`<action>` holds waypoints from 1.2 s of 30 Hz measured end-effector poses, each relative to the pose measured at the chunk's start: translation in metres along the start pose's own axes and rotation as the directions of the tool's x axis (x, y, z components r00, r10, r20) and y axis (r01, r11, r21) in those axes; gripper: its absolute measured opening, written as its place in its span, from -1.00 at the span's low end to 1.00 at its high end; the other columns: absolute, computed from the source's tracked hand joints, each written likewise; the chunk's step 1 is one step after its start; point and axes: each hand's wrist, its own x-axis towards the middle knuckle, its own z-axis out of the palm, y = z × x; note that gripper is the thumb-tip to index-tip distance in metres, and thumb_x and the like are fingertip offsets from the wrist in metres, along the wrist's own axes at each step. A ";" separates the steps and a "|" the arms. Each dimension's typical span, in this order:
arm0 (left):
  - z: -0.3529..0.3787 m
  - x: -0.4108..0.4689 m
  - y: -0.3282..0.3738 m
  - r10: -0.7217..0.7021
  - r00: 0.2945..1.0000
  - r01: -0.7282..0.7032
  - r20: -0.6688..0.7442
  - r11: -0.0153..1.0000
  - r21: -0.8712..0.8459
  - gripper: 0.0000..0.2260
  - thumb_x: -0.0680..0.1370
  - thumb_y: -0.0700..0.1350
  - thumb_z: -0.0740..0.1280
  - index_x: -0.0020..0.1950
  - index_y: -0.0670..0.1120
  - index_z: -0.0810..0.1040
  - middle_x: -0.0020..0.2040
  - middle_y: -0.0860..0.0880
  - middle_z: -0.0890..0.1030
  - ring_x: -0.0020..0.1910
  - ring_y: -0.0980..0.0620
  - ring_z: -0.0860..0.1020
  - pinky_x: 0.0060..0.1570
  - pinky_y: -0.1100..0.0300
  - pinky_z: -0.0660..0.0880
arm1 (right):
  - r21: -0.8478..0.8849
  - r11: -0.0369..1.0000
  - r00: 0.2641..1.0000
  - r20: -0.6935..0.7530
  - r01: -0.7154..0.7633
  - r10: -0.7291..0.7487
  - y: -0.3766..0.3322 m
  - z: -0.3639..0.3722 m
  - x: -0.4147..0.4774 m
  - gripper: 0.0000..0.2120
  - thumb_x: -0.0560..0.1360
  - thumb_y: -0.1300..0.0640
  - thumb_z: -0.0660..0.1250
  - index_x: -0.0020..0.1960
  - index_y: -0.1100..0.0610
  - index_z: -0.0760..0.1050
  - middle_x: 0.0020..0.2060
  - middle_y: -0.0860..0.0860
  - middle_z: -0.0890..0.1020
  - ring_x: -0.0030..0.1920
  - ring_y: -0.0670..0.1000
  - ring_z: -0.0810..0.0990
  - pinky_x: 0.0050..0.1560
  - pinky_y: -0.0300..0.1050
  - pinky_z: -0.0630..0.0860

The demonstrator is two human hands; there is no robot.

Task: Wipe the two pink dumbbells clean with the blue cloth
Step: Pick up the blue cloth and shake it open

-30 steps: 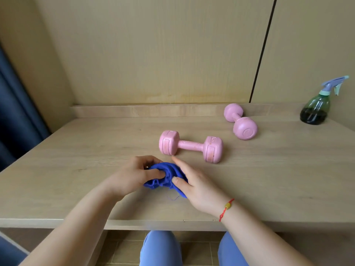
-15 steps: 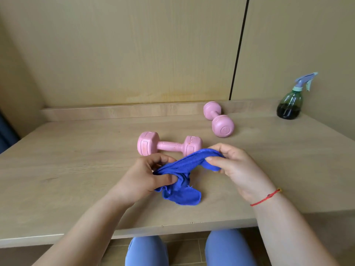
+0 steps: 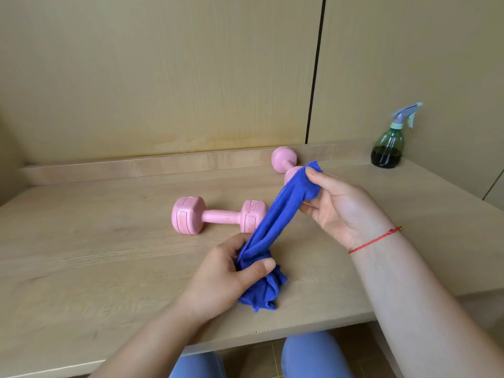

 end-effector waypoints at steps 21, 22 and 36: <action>-0.017 0.051 0.054 -0.042 0.999 0.048 0.028 0.954 -0.296 -0.72 0.48 -0.26 0.43 0.14 -0.37 0.54 0.06 -0.25 0.66 0.00 -0.11 0.63 0.00 0.15 0.55 | -0.500 0.825 0.945 0.306 0.261 -0.114 -0.017 0.017 0.020 -0.66 0.52 -0.05 0.35 -0.27 0.18 0.46 -0.07 0.10 0.42 -0.11 0.01 0.44 -0.02 -0.06 0.39; -0.020 0.053 0.058 -0.049 0.998 0.055 0.028 0.949 -0.311 -0.70 0.45 -0.22 0.44 0.07 -0.41 0.53 0.00 -0.26 0.65 -0.04 -0.12 0.60 -0.01 0.11 0.50 | -0.487 0.848 0.954 0.293 0.210 -0.068 -0.017 0.012 0.021 -0.66 0.53 -0.04 0.37 -0.17 0.25 0.52 -0.06 0.12 0.51 -0.09 0.01 0.53 0.02 -0.04 0.45; -0.051 0.062 0.103 -0.048 0.983 -0.030 -0.177 0.911 -0.411 -0.87 0.58 -0.12 0.34 -0.06 -0.18 0.57 -0.19 -0.11 0.64 -0.19 -0.05 0.62 -0.10 0.11 0.57 | -0.538 0.833 0.897 0.423 0.133 0.130 0.008 -0.017 0.011 -0.94 0.52 0.25 0.37 -0.07 0.13 0.60 -0.16 -0.16 0.67 -0.14 -0.25 0.56 -0.04 -0.24 0.40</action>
